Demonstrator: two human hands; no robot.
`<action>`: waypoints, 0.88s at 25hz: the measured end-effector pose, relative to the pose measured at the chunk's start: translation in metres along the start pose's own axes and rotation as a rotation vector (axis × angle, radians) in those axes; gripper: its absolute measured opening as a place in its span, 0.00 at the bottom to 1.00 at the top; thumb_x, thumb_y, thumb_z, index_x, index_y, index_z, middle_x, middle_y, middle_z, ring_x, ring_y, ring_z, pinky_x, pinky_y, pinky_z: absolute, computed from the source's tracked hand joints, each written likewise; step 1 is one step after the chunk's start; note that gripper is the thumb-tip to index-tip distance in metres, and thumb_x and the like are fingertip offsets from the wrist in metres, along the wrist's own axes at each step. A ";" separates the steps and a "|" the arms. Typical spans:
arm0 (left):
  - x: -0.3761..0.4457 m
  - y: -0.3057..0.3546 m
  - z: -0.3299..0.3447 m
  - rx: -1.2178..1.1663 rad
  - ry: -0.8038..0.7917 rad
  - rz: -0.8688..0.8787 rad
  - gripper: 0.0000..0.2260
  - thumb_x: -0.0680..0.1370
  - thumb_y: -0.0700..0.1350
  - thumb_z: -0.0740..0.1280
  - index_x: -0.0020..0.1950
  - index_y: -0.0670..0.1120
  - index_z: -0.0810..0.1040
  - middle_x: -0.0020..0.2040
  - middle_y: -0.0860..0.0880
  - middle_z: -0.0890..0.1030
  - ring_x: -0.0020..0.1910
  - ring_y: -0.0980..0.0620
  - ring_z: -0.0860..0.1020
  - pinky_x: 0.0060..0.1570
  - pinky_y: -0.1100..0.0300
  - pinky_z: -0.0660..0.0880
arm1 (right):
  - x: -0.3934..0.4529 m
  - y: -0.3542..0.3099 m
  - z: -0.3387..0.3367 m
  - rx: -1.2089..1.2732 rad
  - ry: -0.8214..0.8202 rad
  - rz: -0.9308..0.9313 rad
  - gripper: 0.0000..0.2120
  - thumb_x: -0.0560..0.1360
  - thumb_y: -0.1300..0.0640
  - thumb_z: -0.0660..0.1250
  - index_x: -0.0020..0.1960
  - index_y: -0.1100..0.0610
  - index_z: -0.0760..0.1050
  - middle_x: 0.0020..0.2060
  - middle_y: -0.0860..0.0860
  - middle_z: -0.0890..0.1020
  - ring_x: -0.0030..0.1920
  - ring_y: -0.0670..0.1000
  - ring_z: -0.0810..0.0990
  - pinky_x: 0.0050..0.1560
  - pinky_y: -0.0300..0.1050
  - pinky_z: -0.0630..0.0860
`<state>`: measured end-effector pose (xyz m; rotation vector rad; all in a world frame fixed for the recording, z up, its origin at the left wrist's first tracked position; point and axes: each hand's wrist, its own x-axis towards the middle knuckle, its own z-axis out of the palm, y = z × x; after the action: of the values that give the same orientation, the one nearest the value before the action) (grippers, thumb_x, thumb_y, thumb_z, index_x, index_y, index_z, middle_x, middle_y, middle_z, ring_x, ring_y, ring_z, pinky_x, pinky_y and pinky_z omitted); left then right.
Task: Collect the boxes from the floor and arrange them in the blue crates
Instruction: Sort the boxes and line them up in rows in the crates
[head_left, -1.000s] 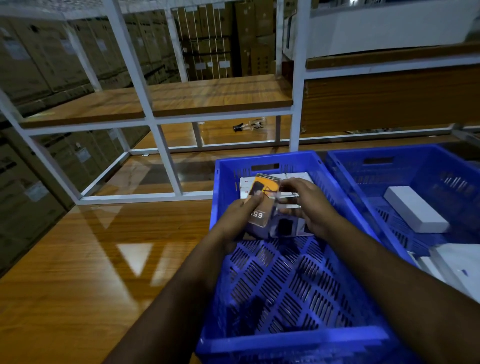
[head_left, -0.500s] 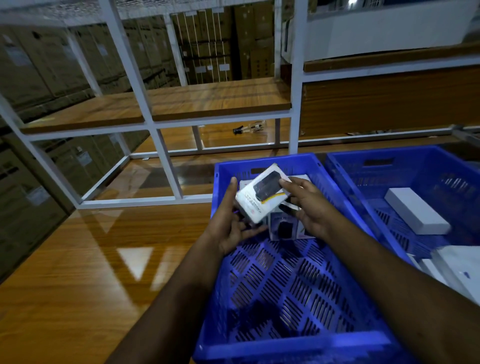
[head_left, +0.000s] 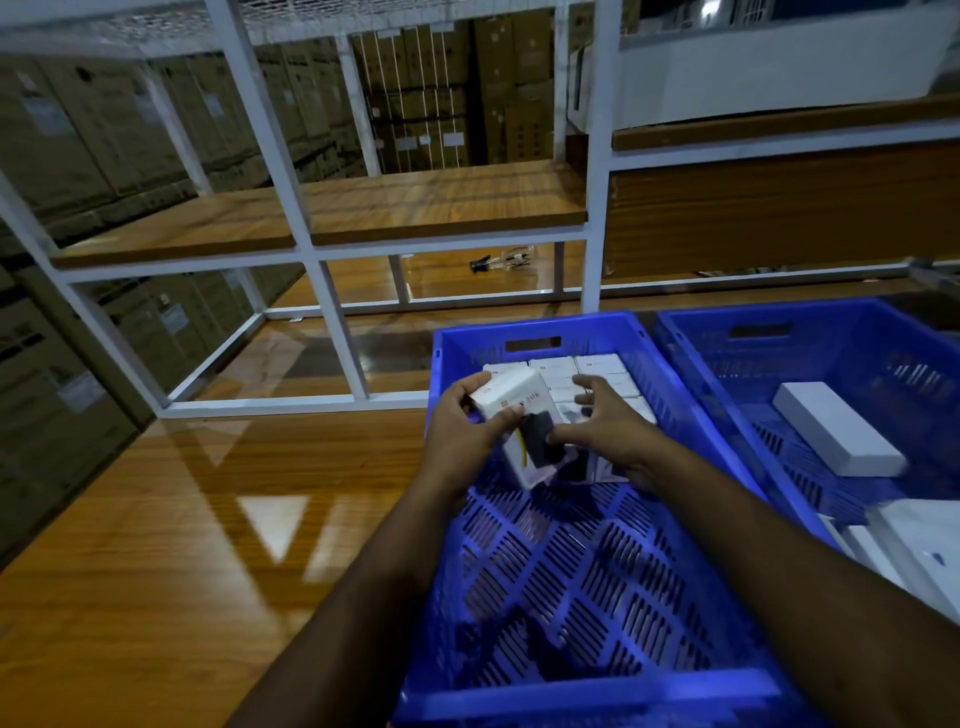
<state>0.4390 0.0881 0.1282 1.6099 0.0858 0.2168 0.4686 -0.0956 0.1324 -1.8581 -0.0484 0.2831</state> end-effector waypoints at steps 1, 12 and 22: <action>-0.001 -0.001 0.001 0.081 -0.033 0.021 0.25 0.73 0.37 0.76 0.68 0.43 0.75 0.63 0.45 0.80 0.61 0.49 0.79 0.57 0.59 0.79 | 0.001 0.001 0.000 -0.072 0.027 -0.111 0.43 0.67 0.64 0.77 0.75 0.51 0.59 0.65 0.51 0.70 0.65 0.51 0.70 0.54 0.47 0.78; -0.004 -0.003 0.000 0.385 -0.024 -0.014 0.33 0.74 0.35 0.74 0.77 0.44 0.66 0.73 0.46 0.71 0.71 0.49 0.71 0.59 0.65 0.69 | 0.024 0.003 0.015 -0.454 -0.033 -0.439 0.36 0.66 0.58 0.80 0.70 0.50 0.70 0.62 0.52 0.71 0.60 0.51 0.74 0.59 0.40 0.73; -0.003 -0.005 0.007 0.524 0.007 -0.185 0.26 0.78 0.32 0.66 0.75 0.37 0.64 0.75 0.40 0.69 0.70 0.47 0.71 0.54 0.63 0.66 | 0.065 0.022 0.037 -0.957 0.065 -0.380 0.30 0.74 0.54 0.71 0.74 0.45 0.65 0.68 0.50 0.70 0.70 0.54 0.65 0.69 0.51 0.62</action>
<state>0.4374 0.0807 0.1230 2.1082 0.3166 0.0565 0.5206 -0.0559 0.0908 -2.7383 -0.5688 -0.1014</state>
